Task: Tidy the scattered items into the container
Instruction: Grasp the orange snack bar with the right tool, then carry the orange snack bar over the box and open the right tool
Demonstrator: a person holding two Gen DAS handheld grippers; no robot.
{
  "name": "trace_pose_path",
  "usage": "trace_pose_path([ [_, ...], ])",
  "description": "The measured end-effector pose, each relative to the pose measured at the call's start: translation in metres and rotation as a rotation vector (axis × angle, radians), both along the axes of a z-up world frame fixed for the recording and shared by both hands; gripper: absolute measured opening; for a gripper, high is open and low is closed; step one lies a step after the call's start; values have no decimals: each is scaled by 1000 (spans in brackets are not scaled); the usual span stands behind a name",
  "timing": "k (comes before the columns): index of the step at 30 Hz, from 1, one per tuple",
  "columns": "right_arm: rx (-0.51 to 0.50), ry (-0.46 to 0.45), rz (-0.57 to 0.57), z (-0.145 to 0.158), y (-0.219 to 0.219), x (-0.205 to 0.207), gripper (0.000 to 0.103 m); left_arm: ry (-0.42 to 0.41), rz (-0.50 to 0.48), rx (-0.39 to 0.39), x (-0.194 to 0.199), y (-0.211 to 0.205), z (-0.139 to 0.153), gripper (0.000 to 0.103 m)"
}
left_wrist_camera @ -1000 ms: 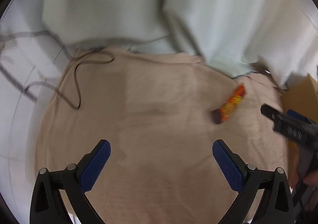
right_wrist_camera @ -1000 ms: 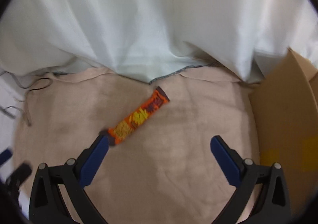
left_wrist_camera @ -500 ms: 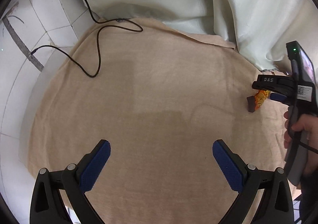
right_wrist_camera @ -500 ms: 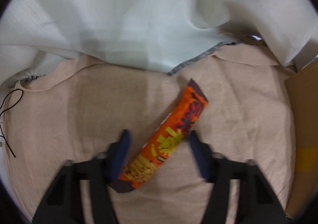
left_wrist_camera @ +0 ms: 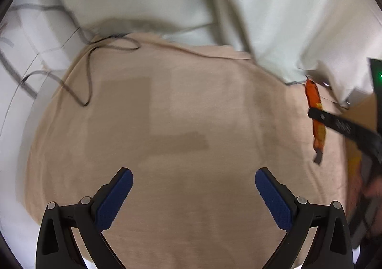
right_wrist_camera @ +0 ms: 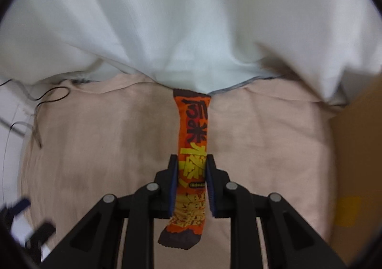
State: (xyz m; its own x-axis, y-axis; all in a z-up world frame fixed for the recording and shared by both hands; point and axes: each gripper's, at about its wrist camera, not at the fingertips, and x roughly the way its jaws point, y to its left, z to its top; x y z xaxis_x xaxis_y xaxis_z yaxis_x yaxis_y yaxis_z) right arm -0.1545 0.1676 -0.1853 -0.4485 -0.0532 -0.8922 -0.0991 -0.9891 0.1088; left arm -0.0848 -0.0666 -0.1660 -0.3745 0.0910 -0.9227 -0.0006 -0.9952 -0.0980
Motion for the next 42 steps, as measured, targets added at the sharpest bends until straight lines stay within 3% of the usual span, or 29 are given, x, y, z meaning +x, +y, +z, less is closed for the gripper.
trace_pose_path([
  [8, 55, 60, 28, 43, 45, 67, 25, 5, -73, 42, -6, 74, 34, 103],
  [13, 68, 116, 1, 89, 75, 97, 25, 61, -164, 42, -1, 132, 78, 103],
  [22, 127, 155, -133, 149, 169, 134, 25, 129, -314, -4, 3, 230, 134, 103],
  [29, 127, 96, -229, 134, 231, 152, 25, 108, -387, -21, 11, 294, 131, 103],
  [38, 91, -1, -255, 96, 268, 179, 26, 59, -416, -67, 26, 327, 111, 103],
  [40, 96, -36, -263, 89, 270, 178, 37, 56, -414, -72, 27, 329, 108, 103],
  [42, 91, -39, -268, 85, 273, 180, 68, 58, -408, -74, 25, 331, 106, 103],
])
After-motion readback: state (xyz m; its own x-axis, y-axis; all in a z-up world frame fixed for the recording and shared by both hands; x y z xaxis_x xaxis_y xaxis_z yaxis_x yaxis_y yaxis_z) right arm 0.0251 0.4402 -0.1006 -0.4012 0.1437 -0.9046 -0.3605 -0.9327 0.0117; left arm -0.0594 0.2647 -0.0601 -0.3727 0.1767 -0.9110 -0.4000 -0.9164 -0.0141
